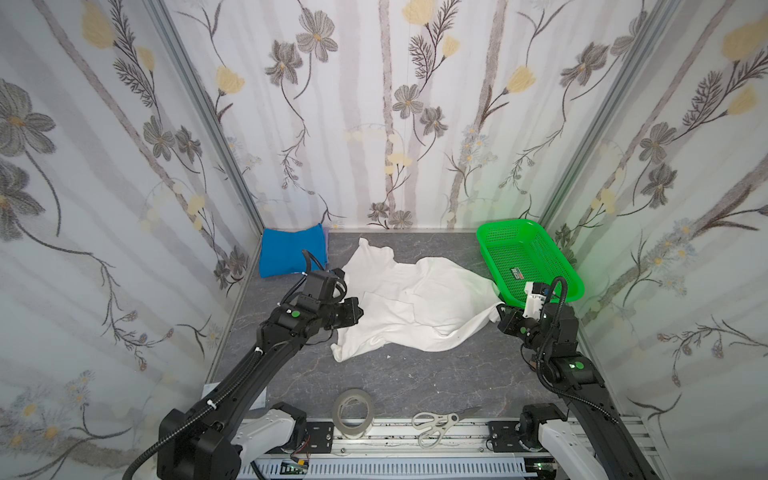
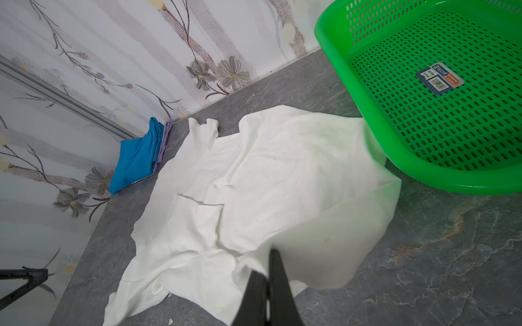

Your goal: Fold and stack the t-shirts

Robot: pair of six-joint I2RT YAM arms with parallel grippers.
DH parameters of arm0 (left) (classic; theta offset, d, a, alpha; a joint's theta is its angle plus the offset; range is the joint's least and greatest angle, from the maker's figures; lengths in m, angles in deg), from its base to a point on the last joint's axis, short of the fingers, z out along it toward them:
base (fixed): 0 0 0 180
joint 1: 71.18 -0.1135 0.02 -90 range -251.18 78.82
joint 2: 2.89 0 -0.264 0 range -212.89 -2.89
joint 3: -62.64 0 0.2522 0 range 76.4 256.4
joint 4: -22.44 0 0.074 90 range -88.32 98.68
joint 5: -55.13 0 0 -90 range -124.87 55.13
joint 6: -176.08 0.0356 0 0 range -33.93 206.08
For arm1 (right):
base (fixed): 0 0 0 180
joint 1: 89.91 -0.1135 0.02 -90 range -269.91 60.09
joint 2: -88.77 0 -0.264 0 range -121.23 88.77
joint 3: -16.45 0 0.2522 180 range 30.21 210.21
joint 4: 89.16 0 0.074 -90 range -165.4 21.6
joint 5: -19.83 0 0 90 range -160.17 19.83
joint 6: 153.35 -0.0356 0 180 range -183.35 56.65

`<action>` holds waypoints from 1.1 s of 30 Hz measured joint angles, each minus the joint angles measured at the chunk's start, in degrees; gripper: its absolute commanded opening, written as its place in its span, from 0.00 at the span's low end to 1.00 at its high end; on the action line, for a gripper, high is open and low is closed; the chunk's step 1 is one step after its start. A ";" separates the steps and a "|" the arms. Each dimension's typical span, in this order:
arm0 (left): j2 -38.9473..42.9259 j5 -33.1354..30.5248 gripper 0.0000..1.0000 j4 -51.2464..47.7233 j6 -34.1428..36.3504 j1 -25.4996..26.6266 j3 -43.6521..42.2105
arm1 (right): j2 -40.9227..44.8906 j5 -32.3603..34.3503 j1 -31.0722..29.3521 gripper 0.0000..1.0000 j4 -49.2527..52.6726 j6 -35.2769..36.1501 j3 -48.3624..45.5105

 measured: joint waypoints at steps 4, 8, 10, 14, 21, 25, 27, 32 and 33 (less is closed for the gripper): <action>6.01 -1.29 0.54 -1.57 -2.89 0.17 -8.92 | 0.37 -0.48 -0.02 0.00 0.13 0.22 0.11; 0.33 -2.95 0.65 -0.81 -3.63 -0.11 -8.92 | 0.61 -1.05 -0.07 0.00 0.28 0.46 0.26; -4.46 -3.10 0.64 1.03 -4.09 -1.38 -7.87 | 0.68 -1.05 -0.07 0.00 0.46 0.46 0.26; -14.10 -2.71 0.63 5.09 -4.28 -4.35 -5.73 | 2.01 -1.03 -0.11 0.00 0.81 0.46 0.24; -22.58 -2.99 0.63 8.41 -3.96 -6.16 -0.87 | 1.81 -0.81 -0.11 0.00 0.90 0.50 0.24; -25.68 -2.91 0.65 9.49 -3.15 -6.34 0.24 | 0.74 -0.79 -0.11 0.00 0.90 0.87 0.31; -26.60 -2.86 0.53 9.75 -2.93 -6.34 -0.15 | 0.68 -0.79 -0.11 0.00 0.87 0.92 0.48; -25.90 -1.20 0.08 10.36 -2.95 -6.23 -2.34 | 0.26 -0.81 -0.11 0.00 0.87 1.44 0.85; -25.51 -0.81 0.00 10.43 -2.97 -5.97 -2.36 | 0.04 -0.81 -0.11 0.00 0.81 1.46 0.96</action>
